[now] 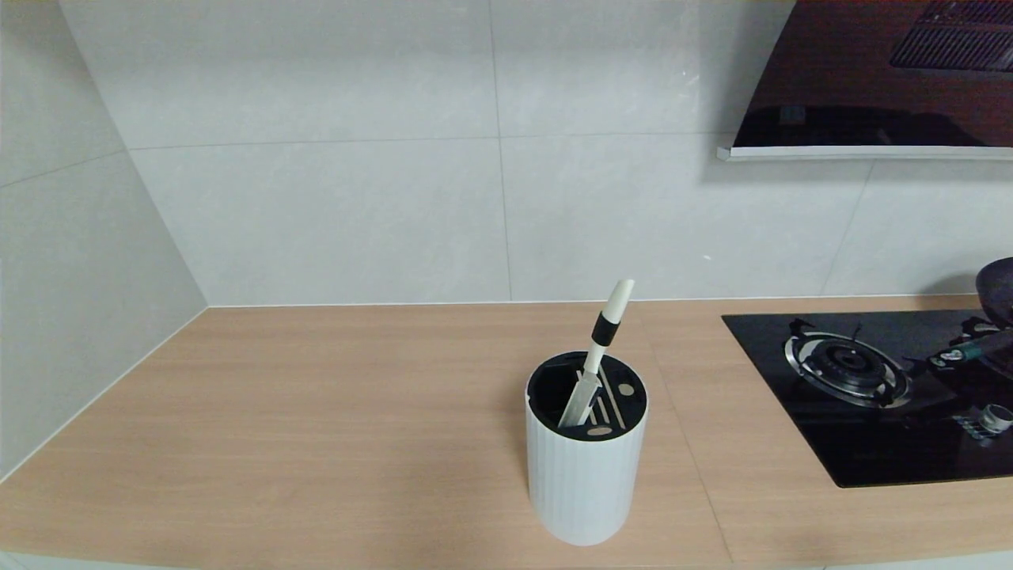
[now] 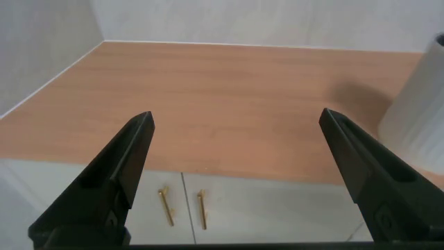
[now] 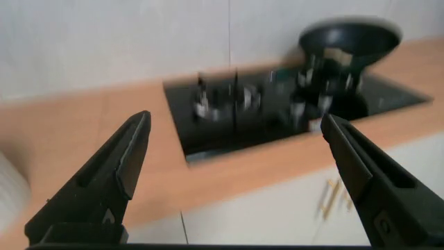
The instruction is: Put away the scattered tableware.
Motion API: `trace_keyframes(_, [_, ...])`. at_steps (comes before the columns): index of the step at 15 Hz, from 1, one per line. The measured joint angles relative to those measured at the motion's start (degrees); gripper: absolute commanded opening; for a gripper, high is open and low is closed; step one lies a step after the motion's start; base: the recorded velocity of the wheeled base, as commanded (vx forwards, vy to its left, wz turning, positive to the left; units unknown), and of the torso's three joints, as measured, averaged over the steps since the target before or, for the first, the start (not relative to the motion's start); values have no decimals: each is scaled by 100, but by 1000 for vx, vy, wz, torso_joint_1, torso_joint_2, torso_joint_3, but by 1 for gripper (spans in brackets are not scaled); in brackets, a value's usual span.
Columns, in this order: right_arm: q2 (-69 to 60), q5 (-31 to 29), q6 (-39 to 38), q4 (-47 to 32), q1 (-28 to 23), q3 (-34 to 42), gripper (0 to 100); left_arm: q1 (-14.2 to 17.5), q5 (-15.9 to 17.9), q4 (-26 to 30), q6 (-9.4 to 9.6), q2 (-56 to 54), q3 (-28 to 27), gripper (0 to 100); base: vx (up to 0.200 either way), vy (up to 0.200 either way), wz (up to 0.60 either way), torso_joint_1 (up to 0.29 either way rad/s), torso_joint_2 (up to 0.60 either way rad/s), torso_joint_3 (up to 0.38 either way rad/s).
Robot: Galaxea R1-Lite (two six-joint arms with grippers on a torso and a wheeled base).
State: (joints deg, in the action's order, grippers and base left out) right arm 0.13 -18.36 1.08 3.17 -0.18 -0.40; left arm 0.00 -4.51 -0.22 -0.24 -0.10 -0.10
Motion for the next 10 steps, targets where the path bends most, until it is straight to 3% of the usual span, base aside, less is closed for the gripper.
trace_keyframes(2, [-6, 319, -49, -50, -2, 13, 100, 0, 24, 0, 6, -1, 7, 100, 0, 0, 0, 0, 0, 0])
trace_keyframes(4, [-11, 1297, -187, -239, 2, 27, 100, 0, 22, 1, -73, -4, 10, 100, 0, 0, 0, 0, 0, 0])
trace_keyframes(10, [-13, 1451, -101, -338, 0, 24, 100, 0, 22, 0, -79, -4, 10, 100, 0, 0, 0, 0, 0, 0])
